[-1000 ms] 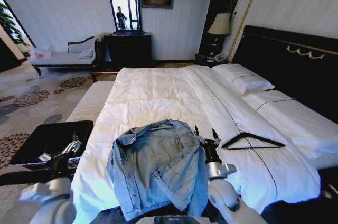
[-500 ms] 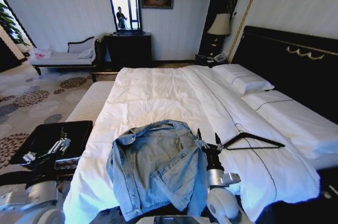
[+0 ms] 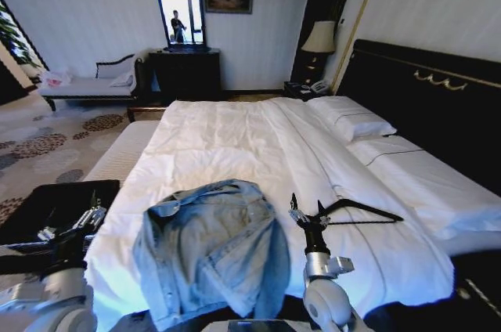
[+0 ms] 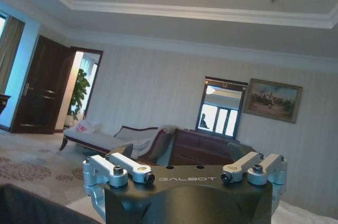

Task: Pick up the clothes from the bed and hang them on the clothes hanger.

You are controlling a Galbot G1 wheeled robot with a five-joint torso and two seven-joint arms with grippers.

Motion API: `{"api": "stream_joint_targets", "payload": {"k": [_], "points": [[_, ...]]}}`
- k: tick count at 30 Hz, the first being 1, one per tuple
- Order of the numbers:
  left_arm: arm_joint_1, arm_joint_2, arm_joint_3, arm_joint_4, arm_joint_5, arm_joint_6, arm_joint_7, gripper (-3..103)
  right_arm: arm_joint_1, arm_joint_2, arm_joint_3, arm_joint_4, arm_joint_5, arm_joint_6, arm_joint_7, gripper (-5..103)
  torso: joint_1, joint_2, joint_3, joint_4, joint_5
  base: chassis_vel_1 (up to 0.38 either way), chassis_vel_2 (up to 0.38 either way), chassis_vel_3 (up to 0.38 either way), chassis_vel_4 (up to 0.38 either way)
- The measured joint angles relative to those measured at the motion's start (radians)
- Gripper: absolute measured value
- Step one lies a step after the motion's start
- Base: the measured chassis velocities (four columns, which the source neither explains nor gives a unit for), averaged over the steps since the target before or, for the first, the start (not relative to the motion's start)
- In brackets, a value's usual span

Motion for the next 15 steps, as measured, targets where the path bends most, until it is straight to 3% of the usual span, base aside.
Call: {"api": "stream_joint_targets", "payload": {"k": [15], "points": [[-0.001, -0.006, 0.014, 0.008, 0.009, -0.004, 0.0, 100, 0.013, 0.0, -0.005, -0.024, 0.0, -0.001, 0.012, 100, 0.0, 0.0, 0.0, 0.0003, 0.0002, -0.321, -0.371, 0.32, 0.367]]}}
